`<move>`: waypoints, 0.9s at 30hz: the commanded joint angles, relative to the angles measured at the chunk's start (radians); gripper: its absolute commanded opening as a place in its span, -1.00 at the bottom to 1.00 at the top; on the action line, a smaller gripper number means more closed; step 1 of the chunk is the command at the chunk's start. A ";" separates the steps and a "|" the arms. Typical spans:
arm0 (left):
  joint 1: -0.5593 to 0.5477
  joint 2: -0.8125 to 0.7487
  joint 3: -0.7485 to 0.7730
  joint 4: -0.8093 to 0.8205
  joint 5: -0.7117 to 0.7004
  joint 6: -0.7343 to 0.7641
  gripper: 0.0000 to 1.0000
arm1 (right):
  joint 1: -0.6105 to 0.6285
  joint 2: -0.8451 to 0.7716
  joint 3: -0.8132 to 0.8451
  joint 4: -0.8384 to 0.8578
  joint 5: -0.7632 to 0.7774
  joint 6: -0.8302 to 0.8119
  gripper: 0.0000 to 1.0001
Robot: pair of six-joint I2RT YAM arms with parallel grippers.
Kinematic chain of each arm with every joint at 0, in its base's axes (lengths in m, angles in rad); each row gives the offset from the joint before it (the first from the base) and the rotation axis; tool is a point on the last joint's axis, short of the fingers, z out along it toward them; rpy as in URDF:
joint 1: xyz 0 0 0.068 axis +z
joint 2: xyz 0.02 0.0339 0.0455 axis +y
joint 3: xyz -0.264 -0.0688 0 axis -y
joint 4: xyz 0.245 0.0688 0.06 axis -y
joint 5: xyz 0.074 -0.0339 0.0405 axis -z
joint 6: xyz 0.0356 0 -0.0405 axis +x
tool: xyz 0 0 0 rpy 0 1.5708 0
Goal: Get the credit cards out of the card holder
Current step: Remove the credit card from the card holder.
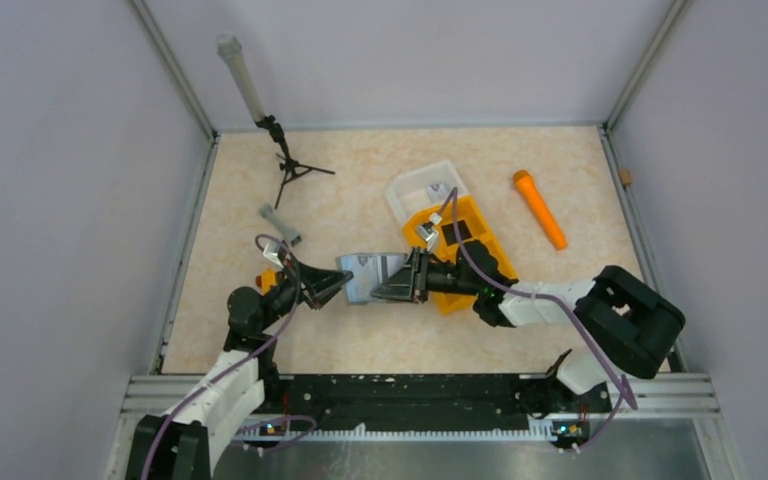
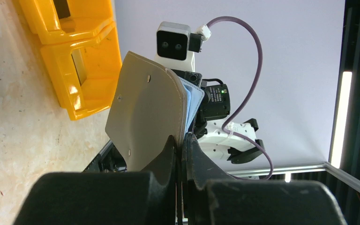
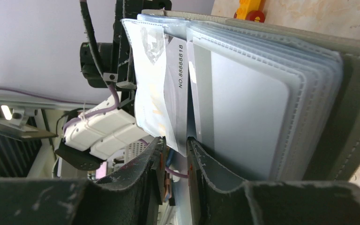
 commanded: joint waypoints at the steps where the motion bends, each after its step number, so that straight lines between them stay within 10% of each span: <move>1: 0.000 -0.001 -0.071 0.091 0.020 -0.002 -1.00 | -0.011 -0.037 0.000 0.133 0.015 0.017 -0.52; 27: 0.000 -0.035 -0.074 0.078 0.030 0.020 -1.00 | -0.038 -0.155 -0.035 0.120 0.064 0.017 -1.00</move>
